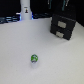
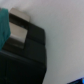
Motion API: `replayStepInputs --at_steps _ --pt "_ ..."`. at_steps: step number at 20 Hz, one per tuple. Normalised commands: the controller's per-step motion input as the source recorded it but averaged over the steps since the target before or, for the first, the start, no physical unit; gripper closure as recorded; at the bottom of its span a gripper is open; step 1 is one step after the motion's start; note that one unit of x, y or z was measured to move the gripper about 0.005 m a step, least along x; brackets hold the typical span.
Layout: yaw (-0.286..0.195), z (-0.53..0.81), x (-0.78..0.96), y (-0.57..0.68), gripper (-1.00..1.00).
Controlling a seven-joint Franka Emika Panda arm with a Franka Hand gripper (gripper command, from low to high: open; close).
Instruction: Open the kcup holder, insert the kcup into the holder, and close the kcup holder
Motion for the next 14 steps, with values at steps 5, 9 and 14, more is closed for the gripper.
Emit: replayStepInputs --at_steps 5,9,14 --pt "-0.153 -0.23 -0.13 0.61 -1.0" --pt "-0.128 -0.3 -0.03 0.55 -1.0" --pt "-0.108 -0.33 -0.07 0.5 -1.0"
